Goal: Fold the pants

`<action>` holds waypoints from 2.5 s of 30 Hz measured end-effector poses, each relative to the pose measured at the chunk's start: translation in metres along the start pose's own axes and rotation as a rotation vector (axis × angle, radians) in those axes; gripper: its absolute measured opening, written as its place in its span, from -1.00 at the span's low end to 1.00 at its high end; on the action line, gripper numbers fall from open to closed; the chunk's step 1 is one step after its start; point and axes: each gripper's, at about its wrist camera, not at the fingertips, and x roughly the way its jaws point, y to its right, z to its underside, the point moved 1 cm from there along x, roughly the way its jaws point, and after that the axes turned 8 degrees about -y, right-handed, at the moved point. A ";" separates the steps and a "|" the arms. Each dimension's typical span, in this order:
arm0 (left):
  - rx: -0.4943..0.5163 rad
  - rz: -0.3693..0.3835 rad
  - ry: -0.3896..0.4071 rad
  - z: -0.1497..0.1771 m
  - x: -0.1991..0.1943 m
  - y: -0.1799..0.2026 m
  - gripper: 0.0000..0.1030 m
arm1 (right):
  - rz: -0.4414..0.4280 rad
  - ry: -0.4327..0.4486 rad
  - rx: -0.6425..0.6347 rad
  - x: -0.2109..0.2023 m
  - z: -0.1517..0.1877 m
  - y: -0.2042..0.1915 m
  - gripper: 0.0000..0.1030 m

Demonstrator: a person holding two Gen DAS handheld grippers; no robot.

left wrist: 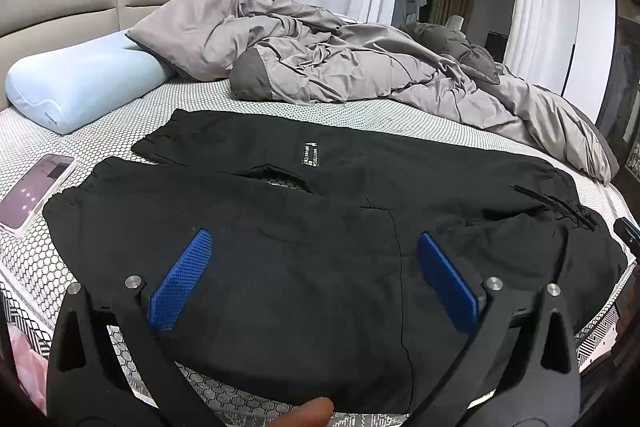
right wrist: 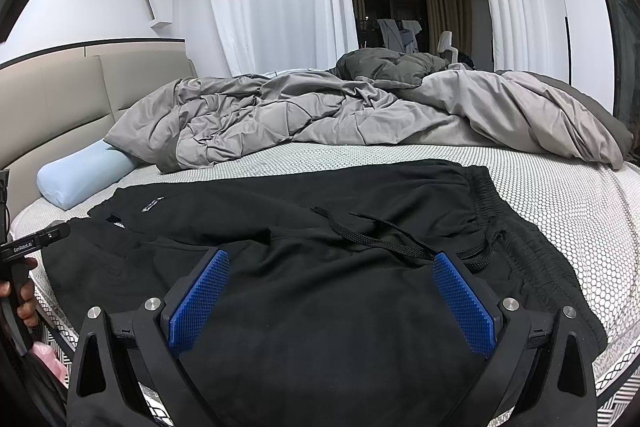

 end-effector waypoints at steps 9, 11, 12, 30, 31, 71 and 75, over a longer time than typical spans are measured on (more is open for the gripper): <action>0.000 0.000 0.000 0.000 0.000 0.000 0.99 | 0.000 -0.001 0.002 0.000 0.000 0.000 1.00; 0.000 0.001 0.000 0.000 0.000 0.000 0.99 | 0.001 -0.002 0.002 0.000 0.000 0.000 1.00; -0.001 0.000 0.000 0.000 0.000 0.000 0.99 | 0.001 -0.002 0.002 0.000 0.000 0.000 1.00; -0.045 0.023 0.009 -0.002 -0.001 -0.012 0.99 | 0.001 -0.026 0.014 0.008 -0.003 0.004 1.00; -0.048 0.025 0.009 -0.003 -0.001 -0.013 0.99 | 0.000 -0.030 0.015 0.010 -0.003 0.004 1.00; -0.631 0.010 -0.093 0.008 0.025 -0.231 -0.95 | 0.003 -0.183 0.340 -0.046 0.051 0.147 1.00; -0.604 -0.023 -0.081 0.003 0.022 -0.223 -1.00 | -0.058 -0.238 0.444 -0.038 0.075 0.158 0.92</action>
